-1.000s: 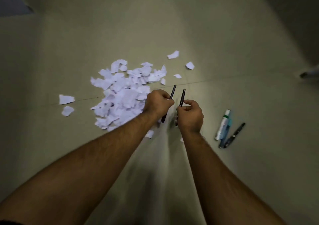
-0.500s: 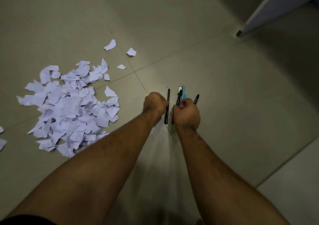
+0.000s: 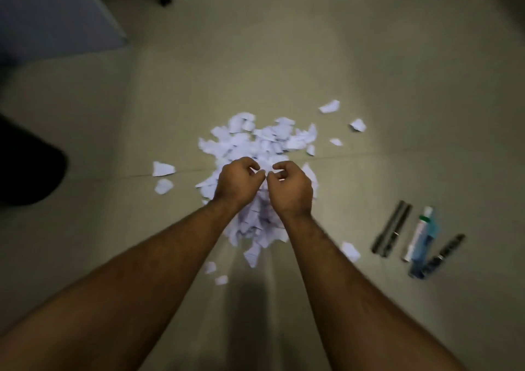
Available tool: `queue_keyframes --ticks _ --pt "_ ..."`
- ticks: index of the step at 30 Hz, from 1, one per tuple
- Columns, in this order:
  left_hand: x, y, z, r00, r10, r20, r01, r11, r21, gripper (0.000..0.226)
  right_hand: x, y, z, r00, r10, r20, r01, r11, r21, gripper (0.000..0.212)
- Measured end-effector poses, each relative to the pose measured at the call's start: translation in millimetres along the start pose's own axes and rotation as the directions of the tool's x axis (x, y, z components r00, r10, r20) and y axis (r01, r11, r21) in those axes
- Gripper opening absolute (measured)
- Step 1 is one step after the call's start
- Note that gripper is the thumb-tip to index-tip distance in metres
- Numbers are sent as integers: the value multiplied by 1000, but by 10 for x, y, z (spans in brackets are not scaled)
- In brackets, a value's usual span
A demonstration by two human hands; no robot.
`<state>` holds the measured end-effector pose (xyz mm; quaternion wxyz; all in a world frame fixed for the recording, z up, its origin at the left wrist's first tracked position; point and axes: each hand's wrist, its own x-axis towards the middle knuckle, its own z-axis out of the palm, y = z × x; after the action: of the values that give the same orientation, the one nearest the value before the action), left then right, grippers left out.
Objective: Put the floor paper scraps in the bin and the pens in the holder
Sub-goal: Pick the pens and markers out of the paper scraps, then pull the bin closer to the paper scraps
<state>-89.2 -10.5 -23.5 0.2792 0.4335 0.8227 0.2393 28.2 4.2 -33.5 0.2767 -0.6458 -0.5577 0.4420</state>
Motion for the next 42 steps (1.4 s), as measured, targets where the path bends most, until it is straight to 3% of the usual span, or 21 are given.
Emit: queue_keyframes --ticks 4,7,10,13,17,22,25,27,29,31,36,42 --pt "169 -430 -890 961 -162 -223 166 986 0 16 -108 -470 738 968 -157 197 173 982 -70 24" --pt "106 -978 -1479 887 -294 -356 287 955 -73 20 -300 -702 1430 868 -306 391 386 911 -143 34" --pt "61 -1514 -1758 816 -371 -444 370 924 -94 27 -436 -648 2021 738 -458 496 601 780 -173 39" --pt "54 -1848 -2028 754 -402 -520 399 909 -123 34 -452 -467 2452 669 -414 617 707 611 -356 80" --pt "118 -2085 -2384 652 -436 -620 394 894 -214 37 -454 -377 2716 693 -260 672 701 459 -545 104" --pt "228 -2051 -2808 509 -403 -761 292 912 -288 43 -384 -741 2841 704 -44 709 656 423 -625 115" --pt "325 -2055 -3103 420 -416 -806 287 904 -317 58 -381 -826 2881 708 -11 706 643 421 -639 117" --pt "385 -2070 -3277 405 -475 -781 348 870 -349 75 -374 -815 2872 707 -23 707 653 407 -639 118" --pt "440 -2079 -3398 439 -544 -715 430 826 -365 84 -358 -801 2855 709 -40 704 659 395 -640 118" --pt "511 -2120 -3536 439 -585 -682 472 796 -378 82 -363 -786 2862 707 -57 705 664 395 -634 118" --pt "642 -2231 -3818 339 -673 -657 438 731 -523 54 -370 -780 2861 706 -76 704 670 393 -629 117" --pt "601 -2228 -3808 305 -632 -713 417 761 -496 36 -367 -785 2838 700 -94 708 675 412 -612 116"
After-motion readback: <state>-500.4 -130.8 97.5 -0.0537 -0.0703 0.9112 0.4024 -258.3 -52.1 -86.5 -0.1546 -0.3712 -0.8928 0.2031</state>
